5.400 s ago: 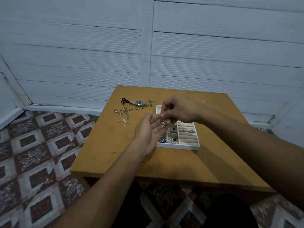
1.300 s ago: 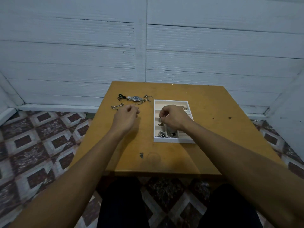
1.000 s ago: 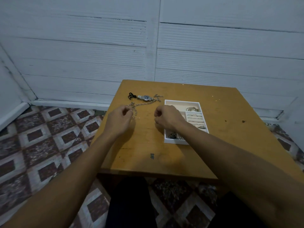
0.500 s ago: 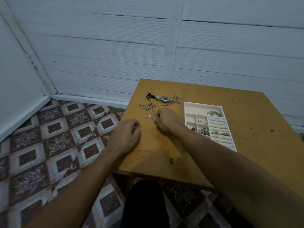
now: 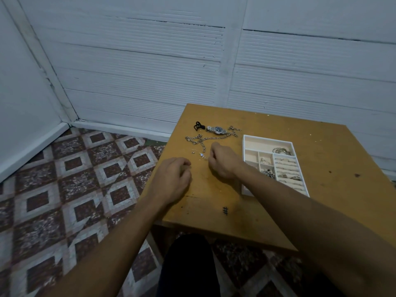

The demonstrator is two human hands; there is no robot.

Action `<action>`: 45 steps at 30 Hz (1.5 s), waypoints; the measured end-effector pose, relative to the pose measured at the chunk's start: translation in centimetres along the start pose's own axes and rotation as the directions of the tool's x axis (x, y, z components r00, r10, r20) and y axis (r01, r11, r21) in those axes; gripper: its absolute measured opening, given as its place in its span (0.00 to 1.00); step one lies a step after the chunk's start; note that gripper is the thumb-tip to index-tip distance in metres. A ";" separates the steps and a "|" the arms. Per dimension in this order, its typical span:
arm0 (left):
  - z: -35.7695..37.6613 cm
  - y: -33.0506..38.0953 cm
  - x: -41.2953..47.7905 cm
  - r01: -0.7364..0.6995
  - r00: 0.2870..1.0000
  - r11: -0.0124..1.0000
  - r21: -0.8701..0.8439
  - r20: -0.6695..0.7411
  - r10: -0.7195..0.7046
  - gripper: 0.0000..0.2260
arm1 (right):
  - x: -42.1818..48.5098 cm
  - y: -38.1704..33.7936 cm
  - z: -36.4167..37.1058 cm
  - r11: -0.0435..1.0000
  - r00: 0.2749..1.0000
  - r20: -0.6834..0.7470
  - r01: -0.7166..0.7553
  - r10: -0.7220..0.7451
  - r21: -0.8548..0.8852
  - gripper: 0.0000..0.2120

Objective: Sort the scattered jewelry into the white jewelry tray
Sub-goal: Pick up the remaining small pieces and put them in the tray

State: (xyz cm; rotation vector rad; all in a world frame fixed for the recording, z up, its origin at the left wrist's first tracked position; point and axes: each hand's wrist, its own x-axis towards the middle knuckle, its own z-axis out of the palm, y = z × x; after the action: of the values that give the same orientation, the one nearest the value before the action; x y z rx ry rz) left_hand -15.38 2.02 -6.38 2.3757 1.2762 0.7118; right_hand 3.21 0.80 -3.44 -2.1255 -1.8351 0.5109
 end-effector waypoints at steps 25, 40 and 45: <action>0.2 6.6 1.0 0.250 0.958 0.768 -0.590 0.038 -0.283 0.20 | -5.4 -1.5 -8.2 0.977 0.981 0.069 0.188 -0.181 -0.103 0.05; 1.5 10.5 -0.5 0.499 0.859 0.020 -0.866 0.492 -0.139 0.34 | -8.1 -3.4 -13.6 0.955 0.971 0.023 0.237 -0.237 -0.178 0.05; 1.9 11.4 -1.7 0.547 0.831 -0.054 -0.835 0.550 -0.082 0.33 | -8.0 -3.3 -14.6 0.960 0.975 0.003 0.220 -0.223 -0.175 0.05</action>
State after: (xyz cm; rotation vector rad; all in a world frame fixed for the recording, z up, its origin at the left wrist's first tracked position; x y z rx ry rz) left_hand -7.44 -5.66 -2.45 0.7960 0.6282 0.6230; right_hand 5.72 -6.45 11.67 -1.9842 -2.1449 0.2883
